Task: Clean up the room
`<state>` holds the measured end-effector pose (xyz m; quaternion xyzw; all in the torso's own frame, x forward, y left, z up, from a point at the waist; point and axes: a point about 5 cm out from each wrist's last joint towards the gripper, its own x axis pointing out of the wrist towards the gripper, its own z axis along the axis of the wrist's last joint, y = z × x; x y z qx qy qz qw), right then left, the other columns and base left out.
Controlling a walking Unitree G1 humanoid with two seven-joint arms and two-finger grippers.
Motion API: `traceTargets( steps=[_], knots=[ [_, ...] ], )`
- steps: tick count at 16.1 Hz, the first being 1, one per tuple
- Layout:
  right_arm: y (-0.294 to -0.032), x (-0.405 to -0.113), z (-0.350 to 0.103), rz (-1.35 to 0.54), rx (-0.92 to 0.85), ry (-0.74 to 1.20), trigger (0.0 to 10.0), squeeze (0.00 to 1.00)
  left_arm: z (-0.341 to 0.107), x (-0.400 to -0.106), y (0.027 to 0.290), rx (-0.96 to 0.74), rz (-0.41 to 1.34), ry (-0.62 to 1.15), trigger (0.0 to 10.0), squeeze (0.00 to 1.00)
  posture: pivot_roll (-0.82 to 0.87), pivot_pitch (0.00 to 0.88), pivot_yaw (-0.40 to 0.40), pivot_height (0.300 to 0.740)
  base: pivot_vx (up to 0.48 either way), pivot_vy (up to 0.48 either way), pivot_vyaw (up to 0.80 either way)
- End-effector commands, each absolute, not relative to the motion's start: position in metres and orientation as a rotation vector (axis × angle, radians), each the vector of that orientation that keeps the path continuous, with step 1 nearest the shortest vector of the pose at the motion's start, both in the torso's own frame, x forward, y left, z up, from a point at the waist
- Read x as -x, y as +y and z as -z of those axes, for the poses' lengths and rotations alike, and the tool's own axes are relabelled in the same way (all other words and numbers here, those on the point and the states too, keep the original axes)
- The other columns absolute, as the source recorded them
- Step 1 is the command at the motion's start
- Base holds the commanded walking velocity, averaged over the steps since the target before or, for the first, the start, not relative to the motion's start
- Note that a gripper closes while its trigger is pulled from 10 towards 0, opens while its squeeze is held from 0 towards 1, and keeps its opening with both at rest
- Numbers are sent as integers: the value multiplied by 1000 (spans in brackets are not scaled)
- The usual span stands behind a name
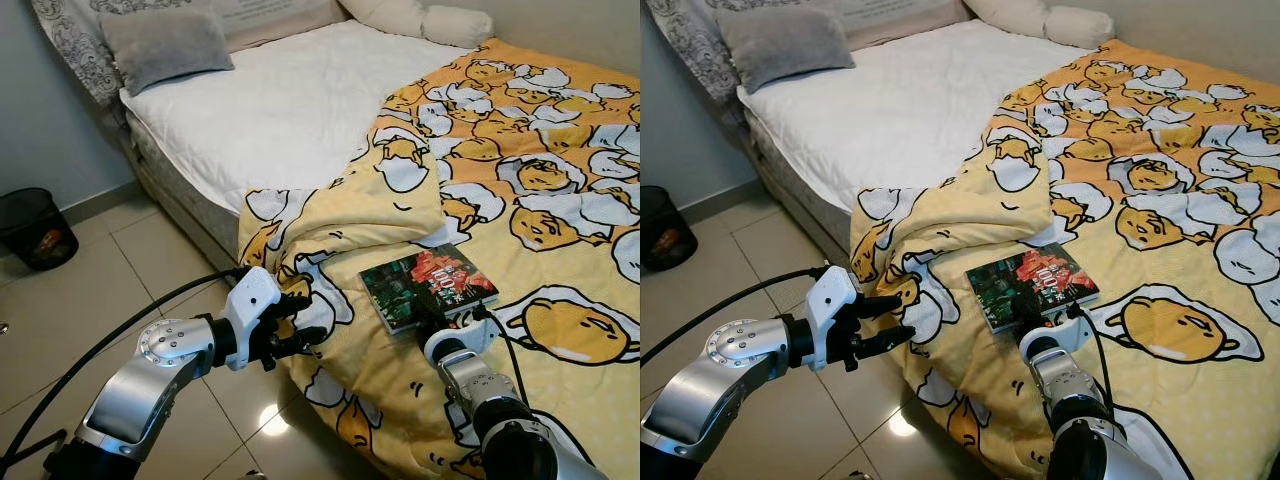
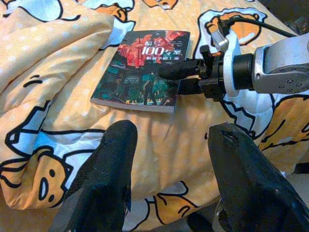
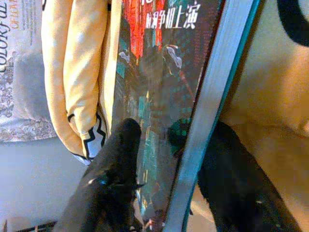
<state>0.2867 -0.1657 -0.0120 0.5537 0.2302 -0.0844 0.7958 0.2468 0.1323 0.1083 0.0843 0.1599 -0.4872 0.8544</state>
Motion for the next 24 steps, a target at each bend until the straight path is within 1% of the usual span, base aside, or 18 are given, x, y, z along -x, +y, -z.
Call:
traceTargets(
  steps=[1,8,10,14,17,18,20,21,22,23,24],
  knots=[
    [-164,-293,6,171,-1210,461,0,0,-110,-246,135,-186,1015,332,10000,180,17,0,46,740,0,0,0],
    [-164,-293,6,171,-1210,461,0,0,-110,-246,135,-186,1015,332,10000,180,17,0,46,740,0,0,0],
    [-162,-300,-3,101,-1224,393,0,0,-110,-246,135,-180,1019,332,10000,180,14,0,48,740,0,0,0],
    [-161,-304,-8,73,-1223,368,0,0,-110,-249,134,-179,1014,325,10000,180,8,0,55,740,0,0,0],
    [-164,-306,-10,47,-1189,346,0,0,-111,-253,133,-183,993,303,10000,176,-4,0,63,740,0,0,0],
    [-167,-306,-14,5,-1157,322,0,0,-112,-256,135,-218,938,283,10000,165,-17,0,67,740,0,0,0],
    [-174,-307,-23,-115,-1114,264,0,0,-119,-263,137,-217,873,190,10000,169,-25,0,69,740,0,0,0],
    [-176,-306,-28,-195,-1086,248,0,0,-123,-268,140,-187,834,167,10000,165,-31,0,70,740,0,0,0],
    [-179,-303,-34,-299,-1035,237,0,0,-128,-274,145,-115,807,177,10000,157,-33,0,71,740,0,0,0],
    [-183,-299,-40,-404,-990,230,0,0,-134,-281,152,-14,770,190,10000,125,-35,0,73,740,0,0,0],
    [-184,-297,-45,-461,-974,223,0,0,-138,-286,155,43,756,188,10000,0,-37,0,77,740,0,0,0]
  ],
)
